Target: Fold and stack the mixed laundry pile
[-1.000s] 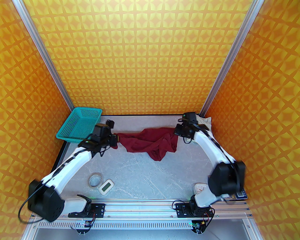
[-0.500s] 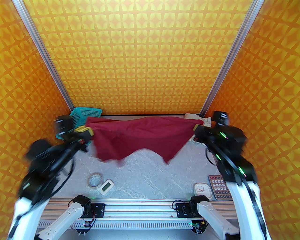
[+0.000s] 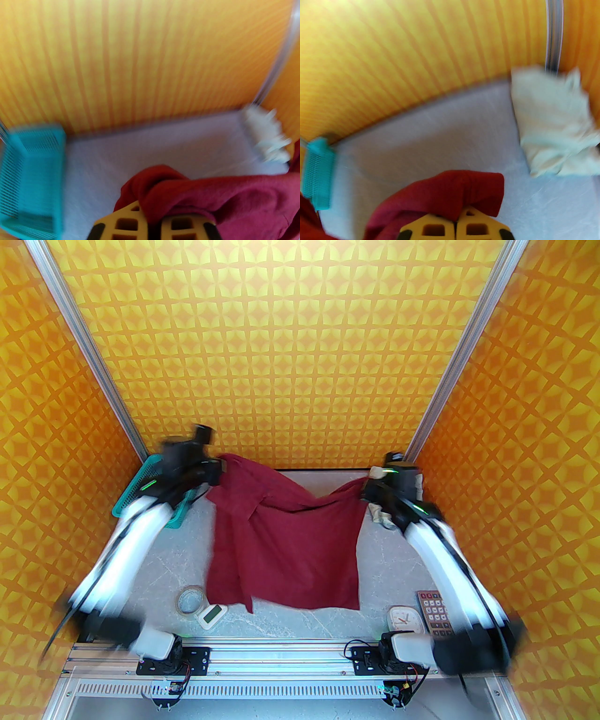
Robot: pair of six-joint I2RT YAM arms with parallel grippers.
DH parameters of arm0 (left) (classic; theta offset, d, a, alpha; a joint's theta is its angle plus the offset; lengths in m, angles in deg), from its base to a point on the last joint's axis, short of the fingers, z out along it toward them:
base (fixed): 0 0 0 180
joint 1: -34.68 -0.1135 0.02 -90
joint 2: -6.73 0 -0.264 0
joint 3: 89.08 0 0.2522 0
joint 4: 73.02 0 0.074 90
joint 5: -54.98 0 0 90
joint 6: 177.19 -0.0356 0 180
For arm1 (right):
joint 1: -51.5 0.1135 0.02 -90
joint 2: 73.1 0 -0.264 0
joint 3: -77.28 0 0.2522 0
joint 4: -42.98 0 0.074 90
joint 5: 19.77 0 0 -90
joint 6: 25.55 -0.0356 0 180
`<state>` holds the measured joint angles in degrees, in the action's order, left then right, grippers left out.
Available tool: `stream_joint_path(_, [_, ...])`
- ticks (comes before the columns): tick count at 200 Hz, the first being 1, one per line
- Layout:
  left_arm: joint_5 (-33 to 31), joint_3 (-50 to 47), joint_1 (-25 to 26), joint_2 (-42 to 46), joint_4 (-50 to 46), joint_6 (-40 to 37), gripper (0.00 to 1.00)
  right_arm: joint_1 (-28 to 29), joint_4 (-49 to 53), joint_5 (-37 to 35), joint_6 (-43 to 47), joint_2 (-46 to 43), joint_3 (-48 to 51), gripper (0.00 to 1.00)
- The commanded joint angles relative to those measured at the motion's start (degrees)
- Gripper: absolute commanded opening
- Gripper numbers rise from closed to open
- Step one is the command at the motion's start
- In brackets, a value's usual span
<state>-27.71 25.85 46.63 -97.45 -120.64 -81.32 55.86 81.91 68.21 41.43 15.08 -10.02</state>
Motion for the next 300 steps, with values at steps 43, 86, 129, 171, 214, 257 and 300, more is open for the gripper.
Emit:
stream_joint_path(43, [2.7, 13.7, -2.4, -19.2, -4.1, 4.8, 0.9, -0.2, -3.3, 1.3, -3.2, 15.3, -6.8, 0.63])
stream_joint_path(86, [-2.9, -15.3, -2.4, -1.5, -3.1, 8.5, 0.88, 1.0, 2.7, 9.1, -4.9, 3.2, 9.4, 0.65])
stream_joint_path(129, [-7.0, -33.1, -7.8, 8.1, -5.6, 10.5, 0.9, 5.9, 12.6, 11.1, -8.2, -9.2, 23.5, 0.65])
stream_joint_path(171, [-6.8, -36.7, -11.9, 7.7, -7.1, 9.8, 0.94, 5.8, 22.9, 13.2, -10.2, -18.5, 30.6, 0.65])
stream_joint_path(214, [-5.5, -38.8, -12.1, 4.9, -5.9, 8.5, 0.93, 6.1, 26.0, 17.8, -13.6, -26.3, 38.8, 0.63])
stream_joint_path(257, [-3.7, -36.7, -10.5, 0.1, -3.7, 8.4, 0.89, 7.9, 21.6, 18.7, -16.2, -25.5, 42.9, 0.62])
stream_joint_path(300, [-3.7, -36.3, -10.1, -3.8, -2.3, 9.4, 0.76, 9.0, 14.4, 18.0, -18.0, -20.7, 44.0, 0.51])
